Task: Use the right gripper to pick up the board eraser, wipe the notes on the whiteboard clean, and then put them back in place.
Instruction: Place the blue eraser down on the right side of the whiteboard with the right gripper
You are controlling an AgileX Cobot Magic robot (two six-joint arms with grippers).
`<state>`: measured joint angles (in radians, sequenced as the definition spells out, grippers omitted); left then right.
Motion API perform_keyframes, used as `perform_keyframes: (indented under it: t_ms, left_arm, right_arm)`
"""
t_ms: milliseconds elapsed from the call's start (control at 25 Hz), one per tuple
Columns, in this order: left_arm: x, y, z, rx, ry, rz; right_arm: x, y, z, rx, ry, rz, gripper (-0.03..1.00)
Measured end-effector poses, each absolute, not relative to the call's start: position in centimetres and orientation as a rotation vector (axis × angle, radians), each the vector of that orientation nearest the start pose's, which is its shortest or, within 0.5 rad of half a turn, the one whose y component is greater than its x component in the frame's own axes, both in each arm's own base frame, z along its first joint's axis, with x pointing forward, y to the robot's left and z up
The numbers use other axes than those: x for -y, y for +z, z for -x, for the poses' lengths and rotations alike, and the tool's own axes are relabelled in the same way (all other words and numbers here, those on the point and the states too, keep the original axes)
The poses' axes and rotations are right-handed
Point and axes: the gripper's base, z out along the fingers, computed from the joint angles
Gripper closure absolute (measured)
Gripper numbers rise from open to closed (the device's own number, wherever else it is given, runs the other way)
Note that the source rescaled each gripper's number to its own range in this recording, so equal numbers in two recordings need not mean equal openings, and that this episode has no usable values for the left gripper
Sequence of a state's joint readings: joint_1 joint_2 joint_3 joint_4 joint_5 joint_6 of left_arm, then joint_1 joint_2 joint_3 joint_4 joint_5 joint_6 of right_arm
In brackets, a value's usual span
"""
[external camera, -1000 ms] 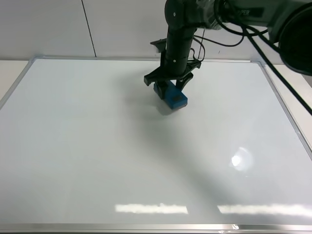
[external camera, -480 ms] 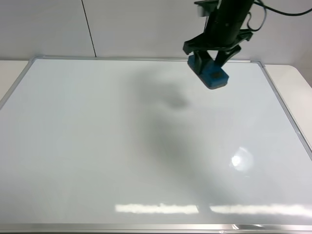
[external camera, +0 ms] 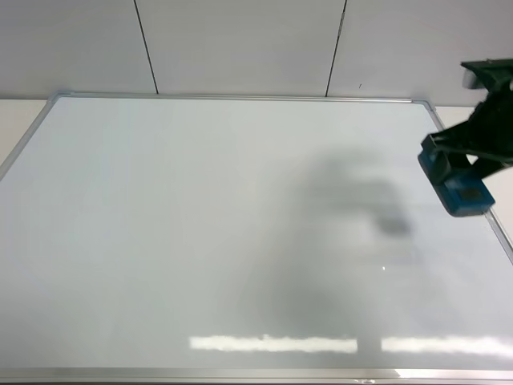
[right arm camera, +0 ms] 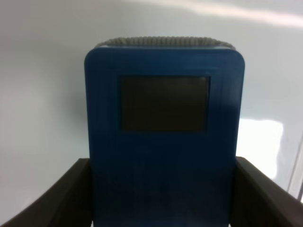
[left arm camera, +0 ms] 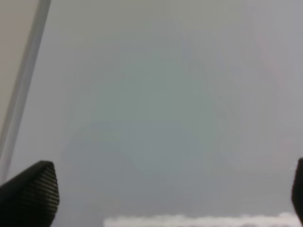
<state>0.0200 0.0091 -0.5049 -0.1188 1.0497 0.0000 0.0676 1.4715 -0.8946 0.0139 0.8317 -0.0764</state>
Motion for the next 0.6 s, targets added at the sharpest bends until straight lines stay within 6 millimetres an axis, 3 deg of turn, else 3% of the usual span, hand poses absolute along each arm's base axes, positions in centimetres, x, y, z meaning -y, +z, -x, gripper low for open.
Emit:
perform_keyframes:
  t_ms: [240,600]
  left_arm:
    - [0.9,28.0,0.4,-2.034,-0.129,0.016]
    - [0.9,28.0,0.4,-2.034,-0.129,0.016]
  right_arm:
    - [0.4,18.6,-23.3,-2.879,-0.009,0.083,0.91]
    - [0.2,16.6,-24.5,-2.853,0.035,0.074,0.91]
